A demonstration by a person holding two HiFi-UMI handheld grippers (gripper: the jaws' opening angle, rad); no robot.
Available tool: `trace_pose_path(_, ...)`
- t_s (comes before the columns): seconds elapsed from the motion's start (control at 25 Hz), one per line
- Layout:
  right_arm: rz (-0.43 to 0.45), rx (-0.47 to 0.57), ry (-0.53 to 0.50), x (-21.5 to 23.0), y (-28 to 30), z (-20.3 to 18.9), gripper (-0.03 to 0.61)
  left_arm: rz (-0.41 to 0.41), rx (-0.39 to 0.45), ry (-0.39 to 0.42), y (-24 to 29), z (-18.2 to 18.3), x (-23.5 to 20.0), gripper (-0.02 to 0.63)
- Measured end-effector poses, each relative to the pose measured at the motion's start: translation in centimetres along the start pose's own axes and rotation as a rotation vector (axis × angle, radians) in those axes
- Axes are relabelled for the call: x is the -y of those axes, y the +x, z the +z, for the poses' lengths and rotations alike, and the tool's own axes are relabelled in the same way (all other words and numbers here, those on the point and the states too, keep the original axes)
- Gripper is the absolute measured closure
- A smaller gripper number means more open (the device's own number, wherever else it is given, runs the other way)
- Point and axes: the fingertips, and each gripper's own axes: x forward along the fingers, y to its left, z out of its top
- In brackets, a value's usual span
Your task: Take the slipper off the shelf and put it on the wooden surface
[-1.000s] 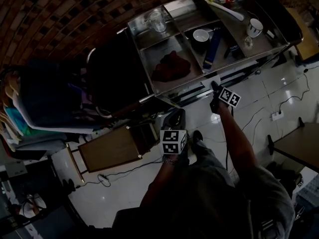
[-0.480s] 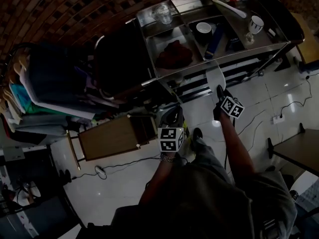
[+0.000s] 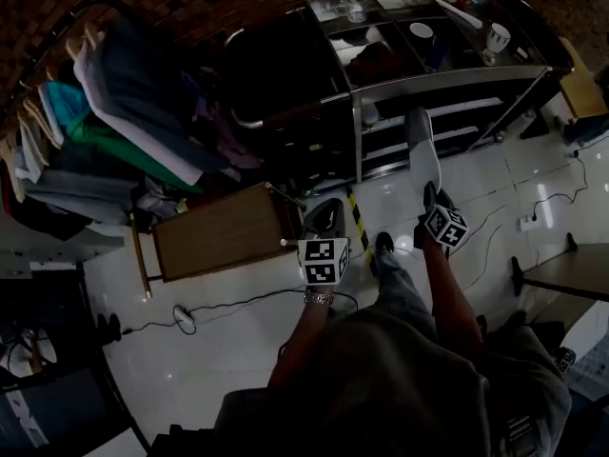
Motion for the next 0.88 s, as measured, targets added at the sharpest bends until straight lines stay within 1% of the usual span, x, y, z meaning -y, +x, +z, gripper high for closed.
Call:
trace_pose_path(0.08, -0.024, 0.013, -0.004, -2.6, -2.9, -1.9, 0.548, 0.016, 0.017, -0.007, -4.2, -1.5, -1.9, 0.603)
trace_pose_path(0.16, -0.026, 0.012, 0.006, -5.9, -5.7, -4.2, 0.548, 0.039, 0.021, -0.030, -8.5, -3.2, -4.2, 0.603)
trace_pose_path(0.24, -0.004, 0.011, -0.007, -9.5, -8.1, -6.4, 0.548, 0.056, 0.017, -0.050, -12.4, -4.9, -6.1, 0.603)
trace_pose_path(0.32, 0.029, 0.001, -0.049, -13.0, -9.9, -8.2, 0.548, 0.072, 0.014, -0.068, -15.8, -6.5, -7.6, 0.603)
trace_pose_path(0.4, 0.085, -0.036, -0.101, -16.8, -11.1, -10.5, 0.548, 0.102, 0.022, -0.097, -18.9, -7.8, -9.2, 0.603)
trace_pose_path(0.48, 0.161, -0.093, -0.154, -20.7, -11.5, -13.2, 0.548, 0.143, 0.040, -0.129, -21.5, -8.7, -10.9, 0.603)
trace_pose_path(0.68, 0.352, -0.222, -0.282, -30.8, -9.5, -19.3, 0.548, 0.265, 0.085, -0.209, -26.2, -9.9, -16.0, 0.603)
trace_pose_path(0.76, 0.422, -0.265, -0.301, -34.5, -8.3, -21.6, 0.548, 0.318, 0.093, -0.236, -27.8, -10.9, -17.9, 0.603)
trace_pose_path(0.88, 0.490, -0.334, -0.304, -39.1, -6.1, -25.6, 0.548, 0.397, 0.082, -0.269, -30.6, -12.8, -20.7, 0.603)
